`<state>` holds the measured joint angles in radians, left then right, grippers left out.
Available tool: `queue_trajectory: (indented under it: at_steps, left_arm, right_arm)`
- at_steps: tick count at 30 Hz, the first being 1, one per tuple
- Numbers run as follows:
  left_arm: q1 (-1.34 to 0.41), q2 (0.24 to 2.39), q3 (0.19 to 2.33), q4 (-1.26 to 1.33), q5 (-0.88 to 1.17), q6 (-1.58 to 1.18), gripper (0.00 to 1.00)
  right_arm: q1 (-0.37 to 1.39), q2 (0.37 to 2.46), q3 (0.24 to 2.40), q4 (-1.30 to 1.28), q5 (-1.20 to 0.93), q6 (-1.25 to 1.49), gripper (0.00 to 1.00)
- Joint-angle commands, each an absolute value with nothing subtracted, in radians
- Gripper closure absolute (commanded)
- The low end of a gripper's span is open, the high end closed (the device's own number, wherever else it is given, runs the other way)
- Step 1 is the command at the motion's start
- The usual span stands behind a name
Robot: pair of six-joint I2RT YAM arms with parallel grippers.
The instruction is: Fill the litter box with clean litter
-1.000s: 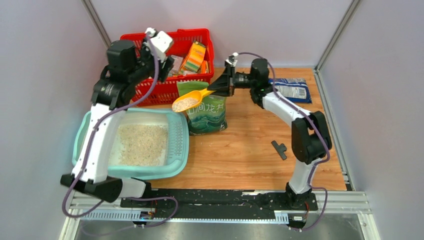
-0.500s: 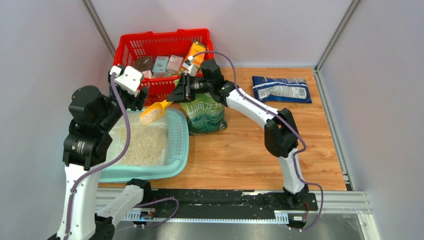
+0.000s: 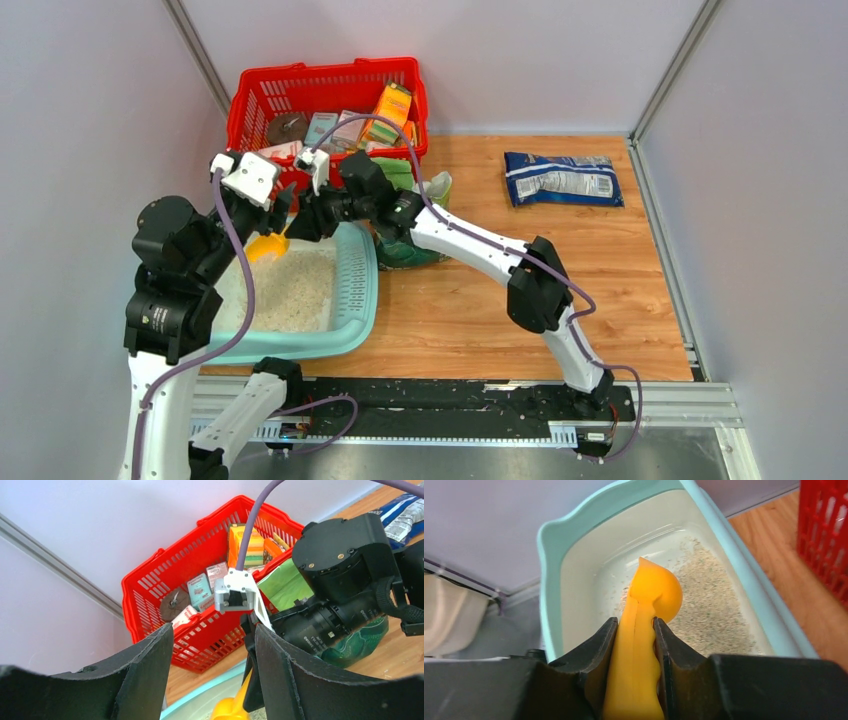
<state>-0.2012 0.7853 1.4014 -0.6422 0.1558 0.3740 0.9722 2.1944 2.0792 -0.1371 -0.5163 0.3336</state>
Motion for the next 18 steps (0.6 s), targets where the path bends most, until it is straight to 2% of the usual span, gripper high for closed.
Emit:
queue_trajectory:
  at_steps: [1,8,13,18]
  left_arm:
    - [-0.193,0.79,1.416,-0.594,0.201,0.348,0.31]
    - [-0.193,0.851,1.473,-0.555,0.255,0.325,0.31]
    - [-0.193,0.891,1.489,-0.497,0.311,0.288,0.31]
    - [-0.193,0.929,1.519,-0.463,0.365,0.235,0.31]
  right_arm:
    - [0.925,2.139,2.062,-0.107,-0.413,0.077,1.0]
    - [0.905,1.972,1.947,-0.133,-0.436,-0.04,1.0]
    - [0.853,1.818,1.885,-0.149,-0.491,0.047,1.0]
    - [0.707,1.704,1.936,-0.186,-0.541,0.176,1.0]
